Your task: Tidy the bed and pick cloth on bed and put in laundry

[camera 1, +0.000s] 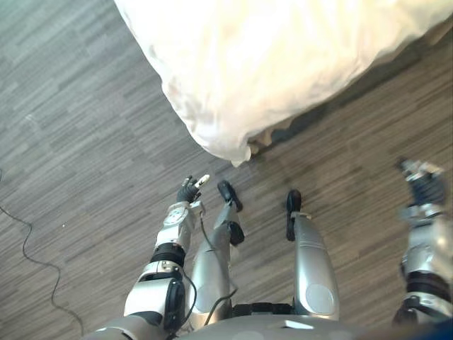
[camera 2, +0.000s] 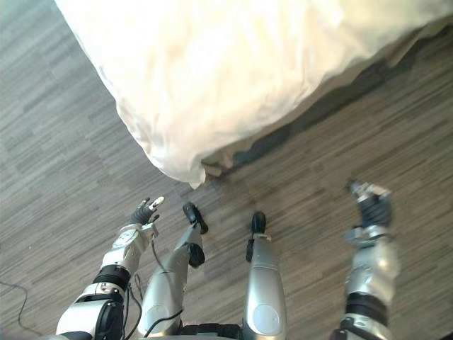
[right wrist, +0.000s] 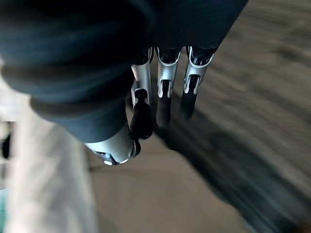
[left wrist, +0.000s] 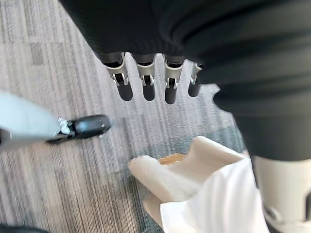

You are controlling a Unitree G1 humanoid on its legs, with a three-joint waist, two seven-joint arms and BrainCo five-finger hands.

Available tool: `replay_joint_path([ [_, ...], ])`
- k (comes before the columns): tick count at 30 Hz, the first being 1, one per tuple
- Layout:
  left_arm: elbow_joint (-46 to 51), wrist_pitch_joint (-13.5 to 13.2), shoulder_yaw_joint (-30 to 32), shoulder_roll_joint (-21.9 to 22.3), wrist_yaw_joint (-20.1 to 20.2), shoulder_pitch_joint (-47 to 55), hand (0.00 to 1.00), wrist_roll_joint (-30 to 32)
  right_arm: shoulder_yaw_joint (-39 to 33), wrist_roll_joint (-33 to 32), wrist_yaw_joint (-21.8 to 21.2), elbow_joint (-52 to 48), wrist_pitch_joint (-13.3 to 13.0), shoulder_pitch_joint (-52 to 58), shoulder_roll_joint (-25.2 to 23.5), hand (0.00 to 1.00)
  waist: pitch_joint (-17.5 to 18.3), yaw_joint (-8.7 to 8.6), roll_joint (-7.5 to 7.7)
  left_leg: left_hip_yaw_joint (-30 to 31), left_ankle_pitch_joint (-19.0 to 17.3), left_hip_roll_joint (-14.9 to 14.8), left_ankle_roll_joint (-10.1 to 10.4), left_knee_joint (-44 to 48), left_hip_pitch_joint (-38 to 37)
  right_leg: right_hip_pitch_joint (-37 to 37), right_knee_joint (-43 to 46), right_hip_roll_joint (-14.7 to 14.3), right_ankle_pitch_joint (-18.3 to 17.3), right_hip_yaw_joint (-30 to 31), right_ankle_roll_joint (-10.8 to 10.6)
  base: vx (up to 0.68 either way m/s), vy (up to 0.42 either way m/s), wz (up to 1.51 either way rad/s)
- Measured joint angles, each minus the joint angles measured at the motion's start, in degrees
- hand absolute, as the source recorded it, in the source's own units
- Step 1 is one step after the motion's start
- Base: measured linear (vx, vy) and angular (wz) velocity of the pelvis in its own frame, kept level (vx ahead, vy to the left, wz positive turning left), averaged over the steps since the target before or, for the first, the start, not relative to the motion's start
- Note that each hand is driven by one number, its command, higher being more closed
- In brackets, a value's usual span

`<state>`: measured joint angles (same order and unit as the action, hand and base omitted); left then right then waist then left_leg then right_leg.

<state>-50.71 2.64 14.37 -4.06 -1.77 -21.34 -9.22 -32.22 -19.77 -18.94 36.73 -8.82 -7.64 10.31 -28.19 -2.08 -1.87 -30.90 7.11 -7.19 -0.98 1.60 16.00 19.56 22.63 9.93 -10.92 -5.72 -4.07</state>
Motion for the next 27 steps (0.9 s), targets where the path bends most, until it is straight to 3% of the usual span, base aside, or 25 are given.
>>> replay_joint_path([
  [3,-0.19,-2.62,1.2,2.21,-0.71,5.82,0.0,4.46,4.08,6.69,-1.03,3.64,-0.07,4.21,-4.15,0.0,3.84,0.51,1.52,1.59,-5.75,-1.6,0.06,8.79,-1.19,-5.19,-2.58,-0.05,-0.17,0.5,-0.45,0.09,0.012,-0.17],
  [4,-0.33,-4.0,1.05,3.09,-0.83,8.21,0.0,6.13,5.44,8.49,-0.66,5.33,-1.08,5.89,-5.47,0.0,5.94,1.42,1.8,2.76,-9.19,-2.67,0.58,14.58,-0.85,-6.74,-2.9,-0.49,-0.51,1.68,-0.83,0.13,0.075,-0.69],
  [5,-0.78,-5.88,-0.56,4.02,-0.85,11.48,0.0,8.34,6.08,9.39,-0.08,6.87,-2.19,8.17,-6.63,0.0,9.1,2.59,1.86,7.93,-12.24,-3.04,1.63,19.01,-0.98,-8.2,-3.63,-1.07,-0.55,3.62,-1.18,0.13,0.089,-0.74],
  [7,-1.51,-6.9,-2.08,4.34,-0.6,13.79,0.0,10.28,6.18,10.03,0.15,7.61,-3.01,10.03,-7.25,0.0,12.01,2.6,1.39,8.69,-14.42,-3.19,1.87,20.08,-1.42,-9.25,-4.7,-1.4,-0.21,4.26,-1.76,0.1,0.076,-0.44],
  [8,-2.32,-7.56,-3.26,4.33,0.04,15.07,0.0,13.26,6.33,9.92,0.56,9.15,-3.48,11.62,-7.87,0.0,13.66,2.38,1.88,7.37,-15.37,-3.27,1.77,20.24,-3.51,-11.55,-6.49,-0.97,0.48,5.23,-2.77,0.08,0.111,-0.27],
  [13,-3.31,-8.04,-5.63,3.08,2.77,19.52,0.0,21.87,7.19,8.88,1.52,12.9,-5.34,16.13,-10.19,0.0,17.55,1.01,3.59,3.61,-16.31,-2.81,2.6,17.51,-10.73,-17.48,-12.3,-0.67,3.29,7.08,-2.76,0.03,0.082,-0.44],
  [14,-4.11,-8.04,-5.94,2.94,2.88,20.33,0.0,22.93,7.1,8.82,1.66,13.96,-5.38,16.88,-10.26,0.0,17.9,0.99,3.67,2.16,-16.59,-2.93,3.17,16.27,-12.76,-18.12,-12.65,-0.41,3.41,5.73,-1.51,-0.02,0.052,-0.89],
  [15,-5.12,-7.83,-6.24,3.15,2.93,21.78,0.0,24.18,6.67,9.43,2.21,15.35,-5.35,17.69,-10.15,0.0,18.38,0.93,3.45,-0.55,-16.59,-2.67,3.94,14.19,-15.7,-18.56,-12.4,1.1,3.43,1.46,1.97,-0.03,0.064,-1.09],
  [17,-5.19,-7.79,-7.0,3.05,2.72,23.67,0.0,25.7,5.2,11.91,3.83,16.61,-5.35,19.21,-10.11,0.0,19.08,0.79,2.69,-3.08,-17.52,-2.51,5.68,11.04,-20.63,-18.48,-10.21,3.63,4.97,-5.37,5.91,-0.01,0.067,-1.38],
  [19,-5.42,-7.73,-7.73,2.41,2.38,24.05,0.0,25.79,3.93,12.56,4.49,17.71,-5.35,20.49,-9.93,0.0,19.04,0.12,2.84,-0.9,-18.5,-0.96,6.69,10.51,-22.3,-17.58,-7.97,3.69,6.49,-7.5,4.42,-0.01,0.061,-1.4],
  [20,-6.07,-7.32,-7.92,2.58,1.48,24.23,0.0,26.47,3.29,12.49,4.84,18.95,-5.29,20.65,-9.04,0.0,19.66,0.01,1.53,0.88,-18.91,-0.45,6.01,8.87,-23.61,-16.79,-8.27,1.81,8.43,-8.7,5.94,-0.03,0.074,-1.44],
  [21,-6.35,-7.26,-8.04,2.52,1.38,24.39,0.0,26.62,3.29,12.49,4.91,19.12,-5.29,20.65,-8.81,0.0,19.86,0.03,1.35,0.8,-18.77,-0.56,5.78,8.39,-23.91,-16.8,-8.86,1.27,8.93,-8.79,6.32,-0.02,0.03,-1.76],
  [22,-6.98,-6.47,-9.39,2.11,1.26,24.69,0.0,26.8,3.2,12.54,5.29,19.39,-5.15,20.17,-8.51,0.0,20.58,-0.02,0.06,-2.17,-17.19,-1.89,3.88,7.0,-24.85,-15.4,-6.74,1.01,7.3,-11.45,7.16,0.0,-0.02,-1.27],
  [23,-7.2,-5.42,-10.77,1.01,1.14,24.66,0.0,27.11,2.85,12.9,5.58,19.4,-4.88,20.37,-8.64,0.0,20.3,-1.35,1.19,-5.13,-16.47,-2.15,4.43,6.92,-25.98,-13.92,1.38,3.85,2.94,-16.06,7.28,0.02,-0.052,-1.23],
  [24,-7.26,-5.12,-11.17,0.71,1.05,24.63,0.0,27.49,2.25,13.3,5.61,19.53,-4.57,20.95,-8.67,0.0,20.17,-1.72,1.76,-6.15,-16.35,-2.36,4.72,6.93,-26.74,-14.25,3.62,4.97,1.35,-18.07,7.41,0.06,-0.081,-0.85],
  [25,-7.27,-4.79,-11.48,0.27,0.53,24.5,0.0,28.1,0.51,13.39,5.69,20.23,-4.29,22.0,-8.91,0.0,20.26,-1.66,2.83,-7.4,-16.47,-2.64,5.88,7.48,-28.14,-15.03,3.66,5.85,0.47,-20.89,5.98,0.11,-0.099,-0.86],
  [27,-7.77,-4.56,-12.04,0.31,-0.07,24.17,0.0,29.01,-1.09,13.37,5.77,21.23,-4.09,22.88,-8.62,0.0,20.43,-1.84,2.56,-6.26,-16.12,-3.35,6.51,6.1,-28.98,-17.28,-2.44,1.26,1.46,-21.05,5.45,0.09,-0.099,-0.81],
])
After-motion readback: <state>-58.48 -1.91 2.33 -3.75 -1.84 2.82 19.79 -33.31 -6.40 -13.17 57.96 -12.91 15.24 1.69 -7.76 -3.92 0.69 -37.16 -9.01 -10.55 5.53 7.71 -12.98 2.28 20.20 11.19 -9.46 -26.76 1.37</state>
